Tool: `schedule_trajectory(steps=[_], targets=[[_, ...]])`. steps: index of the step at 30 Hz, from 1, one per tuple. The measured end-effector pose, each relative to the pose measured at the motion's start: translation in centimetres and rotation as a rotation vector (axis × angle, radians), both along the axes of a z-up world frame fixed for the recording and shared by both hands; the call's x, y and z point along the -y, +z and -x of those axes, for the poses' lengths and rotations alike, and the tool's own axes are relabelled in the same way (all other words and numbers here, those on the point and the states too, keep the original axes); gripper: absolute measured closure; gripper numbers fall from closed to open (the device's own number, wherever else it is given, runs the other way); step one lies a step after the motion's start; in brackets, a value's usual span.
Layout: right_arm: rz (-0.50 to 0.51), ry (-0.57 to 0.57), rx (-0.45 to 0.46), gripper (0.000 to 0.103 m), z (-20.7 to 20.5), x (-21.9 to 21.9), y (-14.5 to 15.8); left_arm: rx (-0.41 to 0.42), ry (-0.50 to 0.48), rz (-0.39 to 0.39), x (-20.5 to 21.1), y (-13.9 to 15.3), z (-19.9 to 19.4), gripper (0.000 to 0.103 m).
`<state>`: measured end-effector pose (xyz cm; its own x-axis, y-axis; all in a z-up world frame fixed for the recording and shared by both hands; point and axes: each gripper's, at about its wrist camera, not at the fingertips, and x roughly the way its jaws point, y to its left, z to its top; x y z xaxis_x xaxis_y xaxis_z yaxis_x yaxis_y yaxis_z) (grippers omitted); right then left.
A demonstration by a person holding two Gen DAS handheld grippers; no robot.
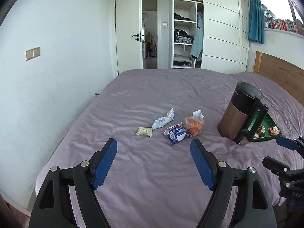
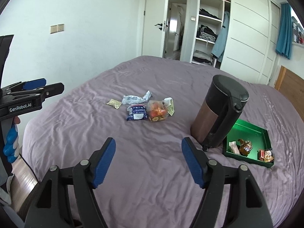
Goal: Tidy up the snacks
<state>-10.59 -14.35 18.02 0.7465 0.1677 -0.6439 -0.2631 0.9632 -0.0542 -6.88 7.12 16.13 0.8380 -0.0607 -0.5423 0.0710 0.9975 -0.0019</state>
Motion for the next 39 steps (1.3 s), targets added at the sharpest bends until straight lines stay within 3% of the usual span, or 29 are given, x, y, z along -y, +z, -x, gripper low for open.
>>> schedule_trajectory(steps=[13, 23, 39], targets=[[-0.004, 0.031, -0.092, 0.002, -6.7, -3.2, -4.8, -0.091, 0.012, 0.026, -1.8, -4.7, -7.0, 0.028], [-0.052, 0.074, -0.127, 0.002, -12.5, -6.0, -8.7, -0.182, 0.093, 0.046, -7.0, -9.5, -12.7, 0.028], [-0.143, 0.136, -0.127, 0.0, -21.8, -6.9, -13.5, -0.282, 0.03, 0.05, -3.8, -16.5, -24.3, 0.028]])
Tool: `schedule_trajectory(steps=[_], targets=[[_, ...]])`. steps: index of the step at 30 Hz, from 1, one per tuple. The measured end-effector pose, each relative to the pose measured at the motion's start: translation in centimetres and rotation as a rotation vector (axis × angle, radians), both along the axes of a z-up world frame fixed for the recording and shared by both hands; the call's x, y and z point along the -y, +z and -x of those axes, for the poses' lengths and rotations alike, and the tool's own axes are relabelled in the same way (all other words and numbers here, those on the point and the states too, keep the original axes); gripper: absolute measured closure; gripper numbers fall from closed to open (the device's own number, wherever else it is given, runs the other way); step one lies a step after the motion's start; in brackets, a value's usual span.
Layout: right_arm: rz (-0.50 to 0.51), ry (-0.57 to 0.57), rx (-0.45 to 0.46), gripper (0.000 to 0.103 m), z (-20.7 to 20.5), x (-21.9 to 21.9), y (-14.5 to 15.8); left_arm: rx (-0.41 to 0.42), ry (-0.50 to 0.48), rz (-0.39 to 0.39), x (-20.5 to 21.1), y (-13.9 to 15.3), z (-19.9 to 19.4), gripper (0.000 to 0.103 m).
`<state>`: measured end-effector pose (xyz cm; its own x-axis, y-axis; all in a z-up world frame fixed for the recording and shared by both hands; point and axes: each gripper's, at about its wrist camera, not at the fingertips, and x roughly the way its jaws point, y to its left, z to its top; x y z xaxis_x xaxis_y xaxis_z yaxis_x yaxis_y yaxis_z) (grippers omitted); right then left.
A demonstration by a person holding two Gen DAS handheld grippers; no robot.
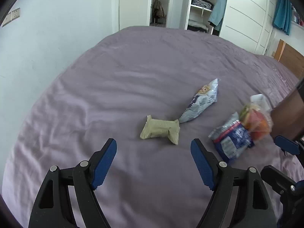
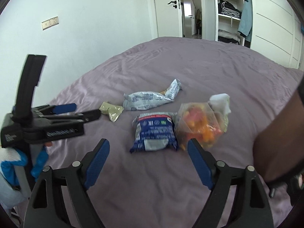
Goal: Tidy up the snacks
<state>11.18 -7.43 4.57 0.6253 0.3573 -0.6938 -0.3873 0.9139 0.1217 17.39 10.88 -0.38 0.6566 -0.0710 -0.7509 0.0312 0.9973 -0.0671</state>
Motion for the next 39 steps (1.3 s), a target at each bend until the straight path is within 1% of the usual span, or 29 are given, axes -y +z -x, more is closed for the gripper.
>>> schedule_trajectory(steps=[5, 8, 16, 19, 23, 25, 27, 29, 34, 37, 39], targets=[[-0.028, 0.038, -0.006, 0.0, -1.8, -0.3, -1.2, -0.012, -0.005, -0.005, 0.4, -1.7, -1.8, 0.027], [-0.032, 0.037, -0.017, 0.0, -2.8, -0.4, -2.2, -0.021, -0.012, -0.002, 0.7, -2.5, -2.6, 0.028], [-0.054, 0.015, -0.059, 0.0, -4.1, -0.6, -4.7, -0.037, -0.028, 0.055, 0.1, -3.7, -4.2, 0.027], [-0.073, 0.009, -0.077, 0.0, -4.5, -0.5, -5.5, -0.039, -0.037, 0.069, 0.0, -3.9, -4.6, 0.023], [-0.101, 0.017, -0.081, 0.0, -5.1, -0.3, -6.0, -0.046, -0.049, 0.068, 0.1, -4.4, -4.9, 0.017], [-0.109, 0.021, -0.083, 0.0, -5.5, -0.3, -6.2, -0.055, -0.056, 0.075, 0.2, -4.6, -5.0, 0.013], [-0.111, 0.027, -0.089, 0.0, -5.8, -0.5, -6.5, -0.063, -0.066, 0.1, 0.1, -4.9, -5.1, 0.005], [-0.114, 0.031, -0.095, 0.0, -6.1, -0.6, -6.8, -0.078, -0.077, 0.119, 0.1, -5.2, -5.3, 0.002], [-0.11, 0.037, -0.108, 0.0, -6.7, -1.0, -7.2, -0.093, -0.074, 0.106, 0.4, -5.4, -5.2, 0.002], [-0.107, 0.033, -0.103, 0.0, -6.7, -1.0, -7.4, -0.108, -0.079, 0.094, 0.6, -5.4, -5.5, 0.002], [-0.094, 0.031, -0.096, 0.0, -6.6, -1.3, -7.6, -0.106, -0.065, 0.1, 0.5, -5.2, -5.6, 0.002]])
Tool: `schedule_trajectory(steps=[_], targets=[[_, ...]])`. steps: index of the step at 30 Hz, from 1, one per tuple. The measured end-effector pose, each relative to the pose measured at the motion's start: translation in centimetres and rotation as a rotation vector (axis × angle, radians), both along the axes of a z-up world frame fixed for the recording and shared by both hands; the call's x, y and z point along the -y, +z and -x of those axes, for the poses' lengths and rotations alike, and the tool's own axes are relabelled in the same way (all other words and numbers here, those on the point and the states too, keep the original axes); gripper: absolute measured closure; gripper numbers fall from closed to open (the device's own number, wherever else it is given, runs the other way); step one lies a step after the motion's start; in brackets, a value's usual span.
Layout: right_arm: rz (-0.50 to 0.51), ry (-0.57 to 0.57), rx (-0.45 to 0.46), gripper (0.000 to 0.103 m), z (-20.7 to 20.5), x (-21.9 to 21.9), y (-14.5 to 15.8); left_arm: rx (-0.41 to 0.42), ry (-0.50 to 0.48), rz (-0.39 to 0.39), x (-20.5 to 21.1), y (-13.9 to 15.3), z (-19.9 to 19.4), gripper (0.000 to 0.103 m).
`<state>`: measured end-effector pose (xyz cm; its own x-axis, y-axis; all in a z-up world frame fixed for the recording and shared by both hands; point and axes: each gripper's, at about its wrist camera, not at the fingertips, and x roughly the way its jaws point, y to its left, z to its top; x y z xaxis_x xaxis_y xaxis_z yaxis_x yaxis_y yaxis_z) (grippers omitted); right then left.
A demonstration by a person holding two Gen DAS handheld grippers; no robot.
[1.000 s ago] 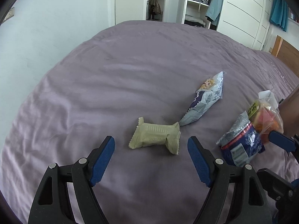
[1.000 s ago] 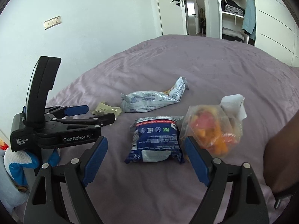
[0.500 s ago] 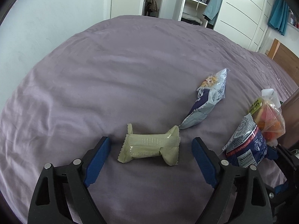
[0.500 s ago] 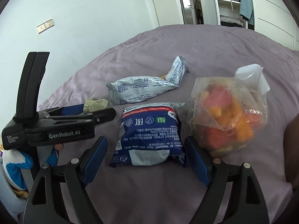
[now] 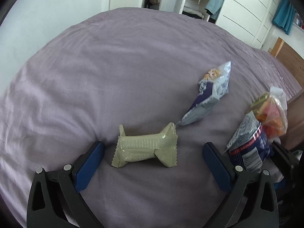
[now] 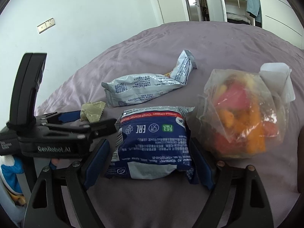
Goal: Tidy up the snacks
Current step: 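Grasp the beige wrapped bar with left tool while right tool grasps the blue-white packet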
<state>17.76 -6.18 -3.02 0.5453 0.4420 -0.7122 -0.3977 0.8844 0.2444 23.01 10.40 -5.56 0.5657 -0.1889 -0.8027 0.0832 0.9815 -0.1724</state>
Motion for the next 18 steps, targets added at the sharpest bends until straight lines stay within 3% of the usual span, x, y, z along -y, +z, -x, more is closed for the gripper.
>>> schedule_trajectory(steps=[4, 9, 13, 15, 18], targets=[[0.034, -0.001, 0.017, 0.0, 0.3, -0.5, -0.2, 0.03, 0.05, 0.055, -0.9, 0.3, 0.1, 0.006], [0.063, -0.012, 0.045, 0.007, 0.7, -0.9, -0.2, 0.063, 0.093, 0.075, -2.0, 0.2, 0.7, 0.028], [0.071, -0.015, 0.057, 0.01, 0.9, -1.1, -0.3, 0.079, 0.095, 0.073, -2.2, 0.0, 1.0, 0.039], [0.074, -0.016, 0.058, 0.012, 0.9, -1.1, -0.4, 0.08, 0.104, 0.078, -2.4, 0.0, 1.1, 0.05], [0.08, -0.013, 0.055, 0.012, 0.9, -1.2, -0.7, 0.082, 0.108, 0.082, -2.5, 0.0, 1.0, 0.055]])
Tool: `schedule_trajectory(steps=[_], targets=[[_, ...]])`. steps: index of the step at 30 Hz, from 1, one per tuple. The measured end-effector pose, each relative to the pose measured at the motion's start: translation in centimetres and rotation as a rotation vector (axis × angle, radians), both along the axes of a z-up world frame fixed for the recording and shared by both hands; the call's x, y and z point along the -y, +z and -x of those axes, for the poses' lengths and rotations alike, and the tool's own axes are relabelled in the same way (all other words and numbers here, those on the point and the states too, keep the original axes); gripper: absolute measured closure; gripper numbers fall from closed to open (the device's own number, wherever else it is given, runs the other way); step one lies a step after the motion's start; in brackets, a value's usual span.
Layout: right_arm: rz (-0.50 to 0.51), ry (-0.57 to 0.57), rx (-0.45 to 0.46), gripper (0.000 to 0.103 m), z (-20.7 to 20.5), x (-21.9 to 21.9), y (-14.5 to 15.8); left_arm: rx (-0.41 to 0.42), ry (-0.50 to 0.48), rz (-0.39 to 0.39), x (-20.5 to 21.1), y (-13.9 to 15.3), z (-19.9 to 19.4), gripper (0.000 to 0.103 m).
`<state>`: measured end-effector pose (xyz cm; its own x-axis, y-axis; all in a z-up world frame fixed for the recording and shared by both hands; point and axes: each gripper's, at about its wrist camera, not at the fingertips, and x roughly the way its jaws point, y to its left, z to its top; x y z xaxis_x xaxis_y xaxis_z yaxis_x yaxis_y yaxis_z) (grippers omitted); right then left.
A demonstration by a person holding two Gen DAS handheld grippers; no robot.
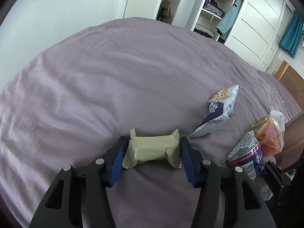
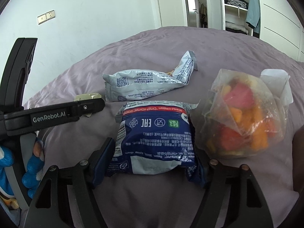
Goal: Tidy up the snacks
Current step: 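Grasp the beige wrapped bar with left tool while right tool grasps the blue-white packet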
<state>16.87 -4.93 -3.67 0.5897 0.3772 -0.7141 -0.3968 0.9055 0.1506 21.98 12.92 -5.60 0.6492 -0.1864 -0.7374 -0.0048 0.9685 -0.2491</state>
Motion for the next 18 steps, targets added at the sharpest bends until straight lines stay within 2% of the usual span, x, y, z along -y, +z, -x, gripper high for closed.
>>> schedule_trajectory(steps=[5, 14, 17, 18], targets=[[-0.012, 0.008, -0.023, 0.012, -0.22, 0.37, -0.19, 0.007, 0.002, -0.022, 0.36, 0.04, 0.01, 0.063], [-0.022, 0.024, -0.046, 0.01, -0.28, 0.32, -0.23, 0.014, 0.011, -0.02, 0.52, 0.25, 0.25, 0.068], [-0.03, 0.006, -0.023, 0.019, 0.1, 0.53, -0.04, 0.021, 0.008, -0.026, 0.69, 0.39, 0.31, 0.069], [-0.032, 0.003, -0.016, 0.031, 0.24, 0.62, -0.03, 0.023, 0.007, -0.027, 0.69, 0.41, 0.33, 0.069]])
